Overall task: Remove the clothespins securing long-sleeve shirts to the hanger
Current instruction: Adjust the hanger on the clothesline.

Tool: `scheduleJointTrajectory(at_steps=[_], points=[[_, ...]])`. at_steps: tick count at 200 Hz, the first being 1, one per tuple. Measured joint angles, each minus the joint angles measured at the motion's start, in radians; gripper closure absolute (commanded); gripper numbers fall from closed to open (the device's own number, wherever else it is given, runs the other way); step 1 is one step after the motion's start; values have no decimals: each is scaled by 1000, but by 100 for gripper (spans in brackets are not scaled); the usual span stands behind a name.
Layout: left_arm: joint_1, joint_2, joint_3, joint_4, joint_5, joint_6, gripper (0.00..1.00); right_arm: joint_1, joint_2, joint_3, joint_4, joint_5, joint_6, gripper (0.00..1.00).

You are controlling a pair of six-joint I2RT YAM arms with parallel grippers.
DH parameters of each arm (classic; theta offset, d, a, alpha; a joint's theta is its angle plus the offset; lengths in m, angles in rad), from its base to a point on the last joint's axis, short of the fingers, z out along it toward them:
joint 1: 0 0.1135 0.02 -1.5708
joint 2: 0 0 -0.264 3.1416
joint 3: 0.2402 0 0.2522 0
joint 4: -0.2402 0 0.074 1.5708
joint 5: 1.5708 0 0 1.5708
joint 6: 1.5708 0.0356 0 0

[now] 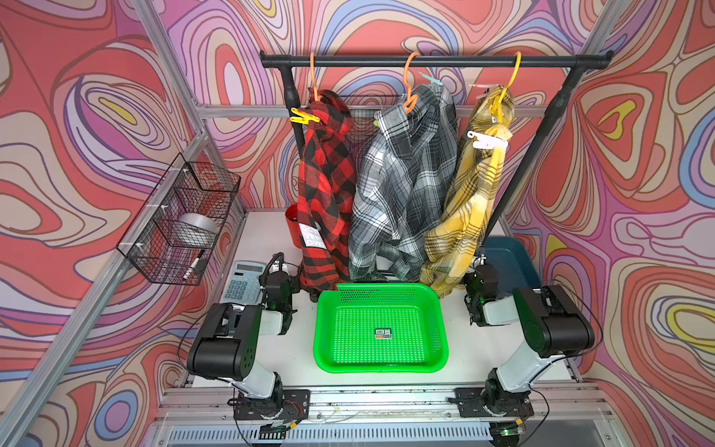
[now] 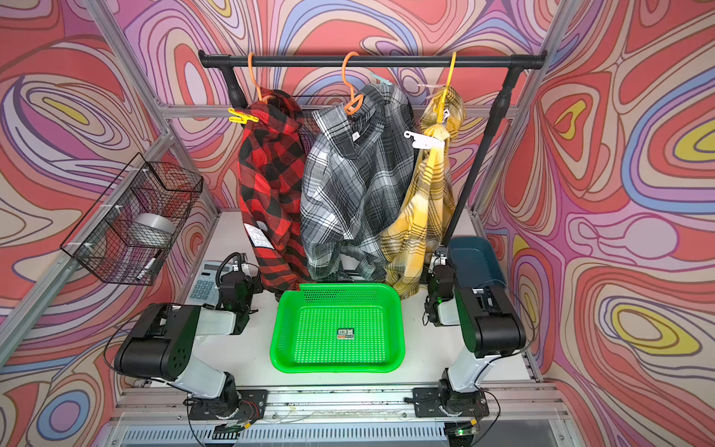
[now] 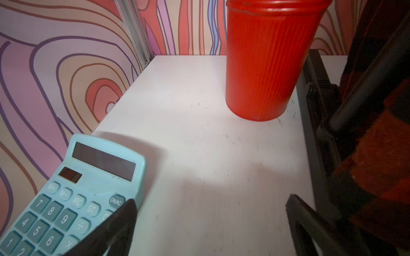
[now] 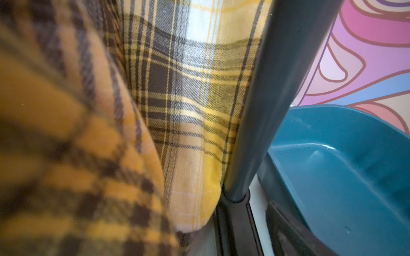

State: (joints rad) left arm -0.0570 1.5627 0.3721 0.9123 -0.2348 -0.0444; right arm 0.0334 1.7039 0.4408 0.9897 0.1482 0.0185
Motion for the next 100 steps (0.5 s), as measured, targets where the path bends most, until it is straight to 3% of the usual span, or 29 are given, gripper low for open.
scheduleJointTrajectory(at_steps=[100], points=[[0, 0, 0, 0, 0, 7, 0, 0, 0, 0, -3, 0, 0, 2]])
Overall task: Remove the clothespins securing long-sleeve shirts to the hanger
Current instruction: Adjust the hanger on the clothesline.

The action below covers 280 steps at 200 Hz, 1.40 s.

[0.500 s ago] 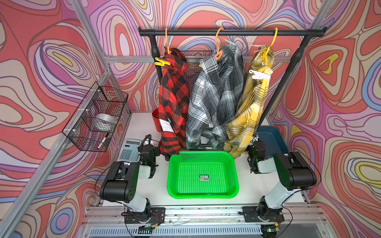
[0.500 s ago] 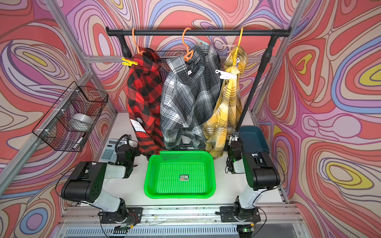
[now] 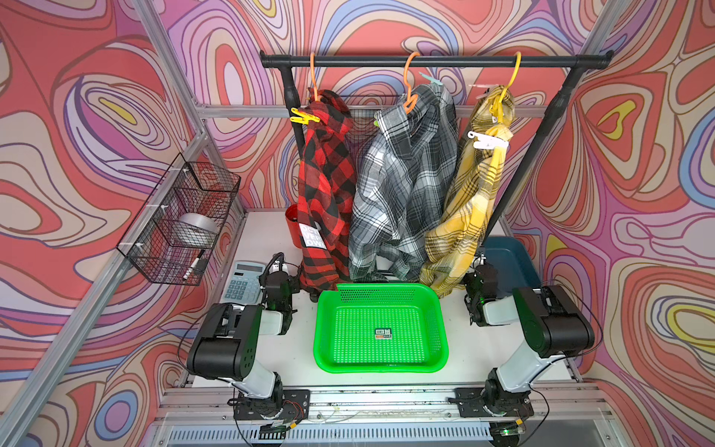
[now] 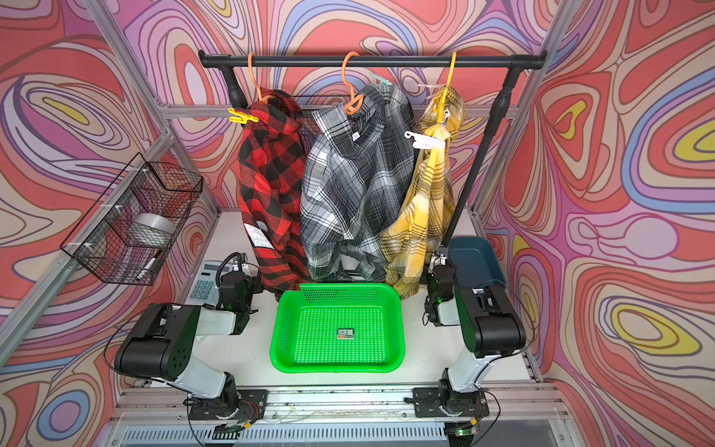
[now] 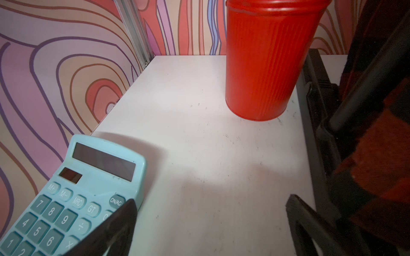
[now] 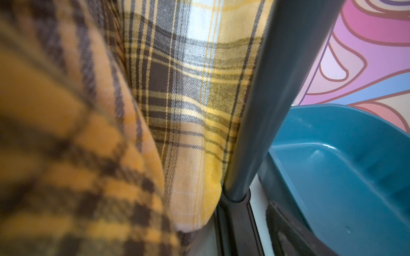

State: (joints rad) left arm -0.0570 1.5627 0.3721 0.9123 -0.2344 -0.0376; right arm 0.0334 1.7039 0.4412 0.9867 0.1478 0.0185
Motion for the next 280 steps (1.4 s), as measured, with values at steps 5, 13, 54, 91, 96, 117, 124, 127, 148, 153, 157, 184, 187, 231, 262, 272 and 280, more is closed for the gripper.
scheduleJointTrajectory(at_steps=[5, 13, 54, 91, 96, 117, 124, 127, 148, 153, 157, 184, 187, 231, 262, 272, 280], points=[[0, 0, 0, 0, 0, 0, 0, 0, 0, 0, 0, 0, 0, 2], [0, 0, 0, 0, 0, 1, 0, 0, 0, 0, -1, 0, 0, 1], [0, 0, 0, 0, 0, 1, 0, 0, 0, 2, -10, -5, 0, 2], [0, 0, 0, 0, 3, 1, 0, 0, 0, 3, -11, -6, 0, 2], [0, 0, 0, 0, 3, 1, 0, 0, 0, 3, -12, -6, 0, 2], [0, 0, 0, 0, 3, 1, 0, 0, 0, 4, -14, -7, 0, 2], [0, 0, 0, 0, 2, 1, 0, 0, 0, 4, -14, -6, 1, 2], [0, -1, 0, 0, 2, 1, 0, 0, 0, 4, -14, -5, 1, 2], [-6, -74, 4, -88, -30, -1, 0, 0, -37, 30, -119, 40, 14, 2], [-11, -116, 15, -151, -53, -5, 0, 0, -65, 61, -206, 56, 23, 2], [-15, -155, 30, -208, -65, -20, 0, 0, -86, 97, -286, 69, 30, 1], [-14, -396, 240, -529, -86, -161, 0, -2, -195, 480, -723, 92, 118, 2], [-13, -422, 261, -546, -88, -179, 0, -2, -204, 509, -745, 91, 128, 2], [-10, -719, 324, -639, -9, -334, 1, -7, -410, 603, -982, 13, 233, 3], [-8, -731, 332, -708, 90, -357, 1, -6, -554, 560, -1135, 9, 284, 3], [-8, -724, 341, -728, 128, -360, 1, -6, -630, 541, -1175, 13, 296, 2], [-8, -718, 351, -740, 164, -360, 0, -6, -691, 534, -1201, 13, 304, 2]])
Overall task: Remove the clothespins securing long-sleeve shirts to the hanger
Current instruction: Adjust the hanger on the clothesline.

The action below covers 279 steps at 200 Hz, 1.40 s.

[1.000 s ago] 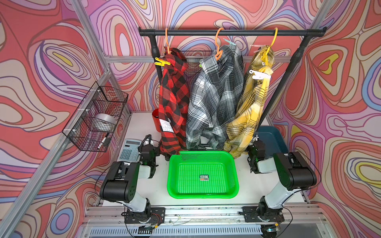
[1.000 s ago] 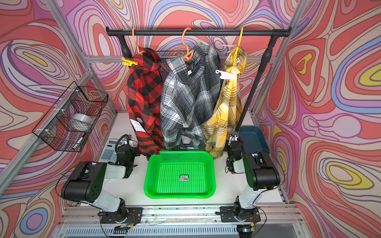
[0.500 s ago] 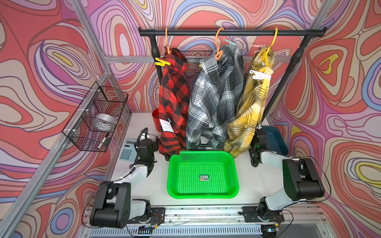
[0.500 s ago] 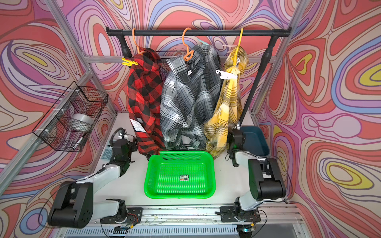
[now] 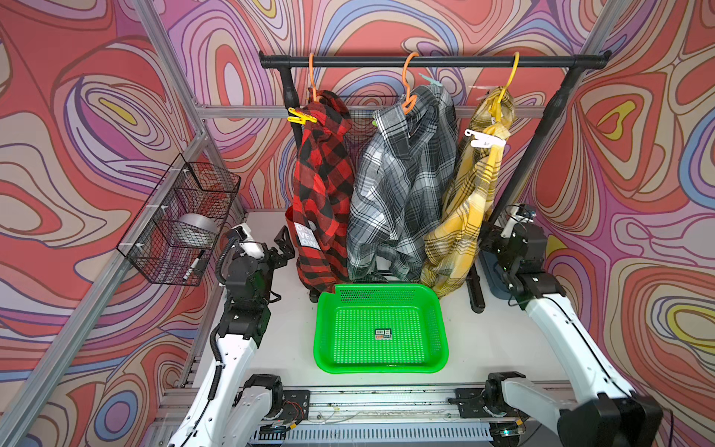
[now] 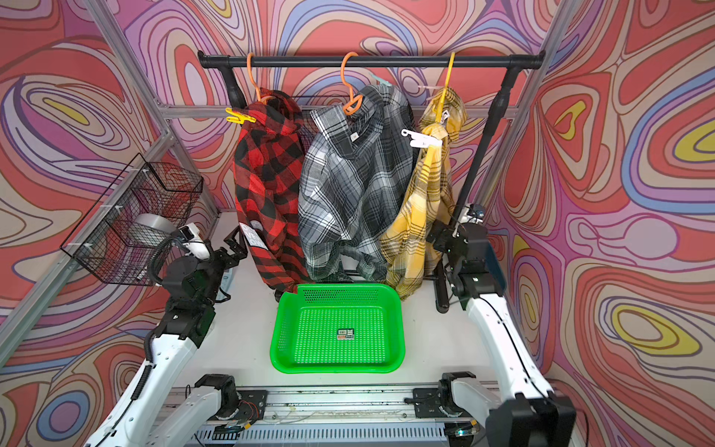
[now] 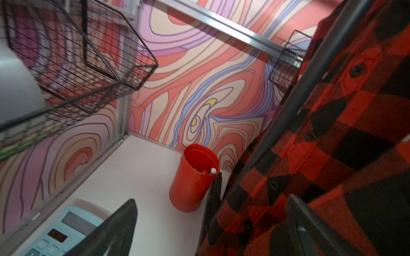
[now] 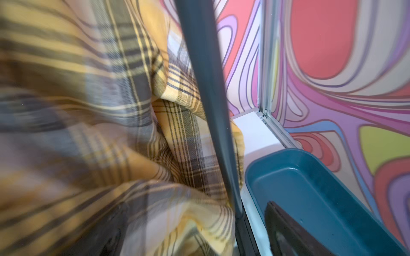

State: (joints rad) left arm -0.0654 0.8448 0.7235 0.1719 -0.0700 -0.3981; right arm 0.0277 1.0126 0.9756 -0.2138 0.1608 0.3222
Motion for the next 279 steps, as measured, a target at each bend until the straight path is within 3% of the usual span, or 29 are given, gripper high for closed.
scheduleJointTrajectory(at_steps=[35, 61, 115, 163, 200, 220, 253, 279], points=[[0, 35, 53, 4, 181, -8, 3, 0, -236, 3, -48, -50, 16, 2], [0, 95, 94, 11, 312, -16, 5, 0, -312, 37, -57, -196, 5, 6], [0, 172, 113, 31, 495, -51, 5, 0, -261, 186, -34, -626, 22, 8], [0, 202, 114, 80, 564, -96, 5, 0, -184, 269, 16, -813, 90, 8], [0, 204, 114, 95, 575, -114, 4, 15, -141, 289, 49, -848, 126, 8], [0, 204, 114, 95, 571, -117, 4, 77, -96, 338, 23, -829, 102, 8], [0, 204, 114, 106, 563, -122, 4, 292, 48, 535, -113, -662, -42, 7], [0, 203, 115, 109, 557, -122, 4, 396, 158, 656, -195, -550, -134, 7]])
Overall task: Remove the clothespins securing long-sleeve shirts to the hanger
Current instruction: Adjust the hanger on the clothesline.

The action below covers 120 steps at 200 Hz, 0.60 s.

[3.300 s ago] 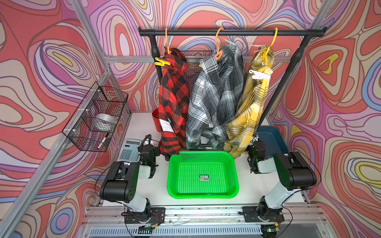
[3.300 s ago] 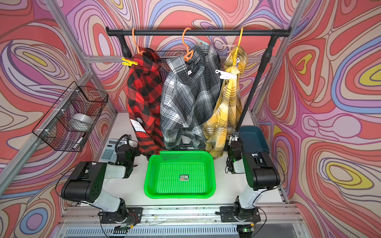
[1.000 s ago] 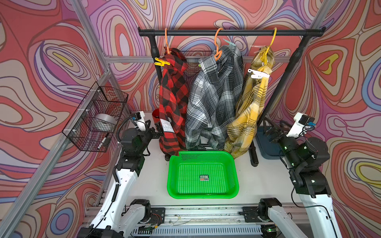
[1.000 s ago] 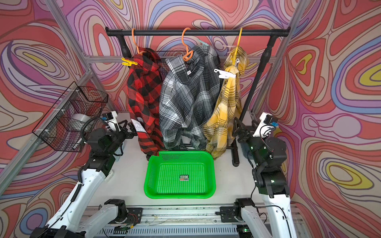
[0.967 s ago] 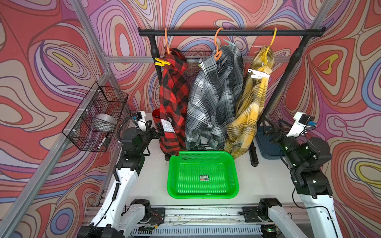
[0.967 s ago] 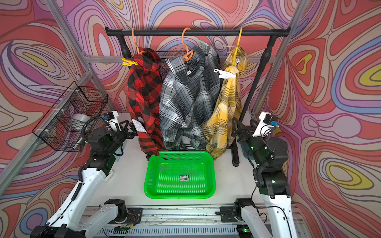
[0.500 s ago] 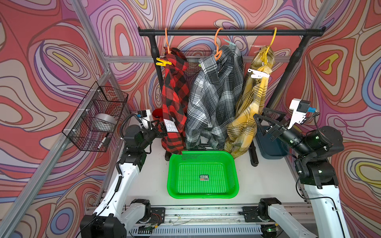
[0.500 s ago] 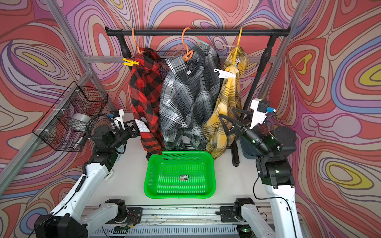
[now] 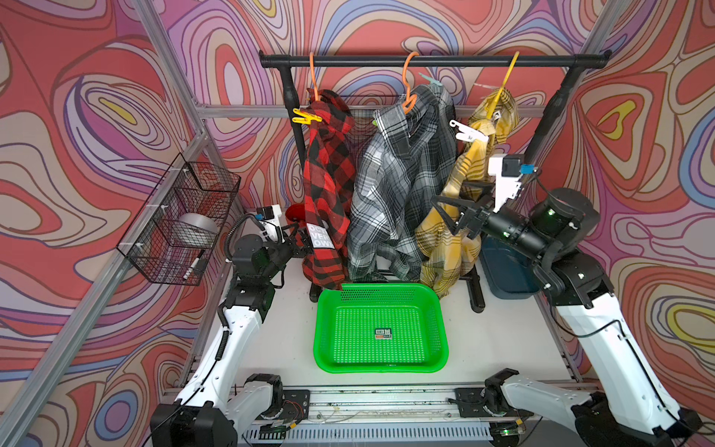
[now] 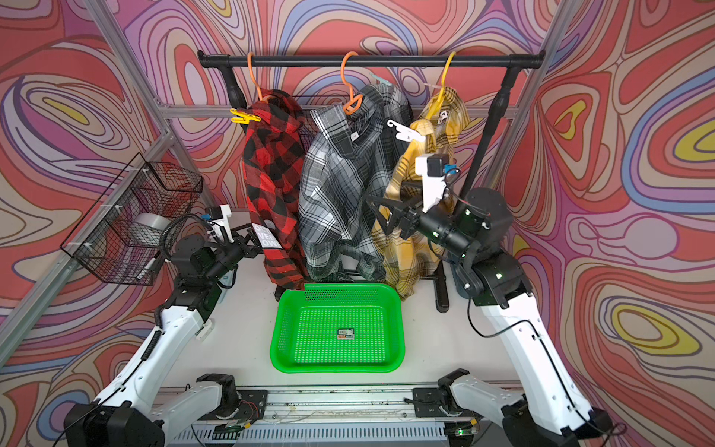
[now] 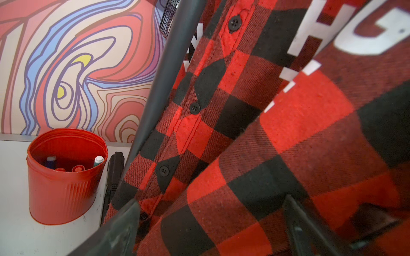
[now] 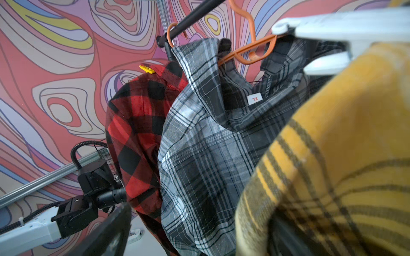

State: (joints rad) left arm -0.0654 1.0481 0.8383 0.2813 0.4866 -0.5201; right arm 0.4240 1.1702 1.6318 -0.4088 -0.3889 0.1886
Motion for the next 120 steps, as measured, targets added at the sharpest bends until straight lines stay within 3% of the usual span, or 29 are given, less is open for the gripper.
scheduleJointTrajectory(at_steps=[23, 72, 120], points=[[0, 0, 4, -1, -8, 1, 3, 114, 91, 115, -82, 118, -76, 6], [0, 0, 26, 9, -8, 4, 3, 479, 293, 382, -212, 482, -250, 4], [0, 2, 26, 24, 9, 4, 4, 581, 485, 555, -275, 618, -276, 3]])
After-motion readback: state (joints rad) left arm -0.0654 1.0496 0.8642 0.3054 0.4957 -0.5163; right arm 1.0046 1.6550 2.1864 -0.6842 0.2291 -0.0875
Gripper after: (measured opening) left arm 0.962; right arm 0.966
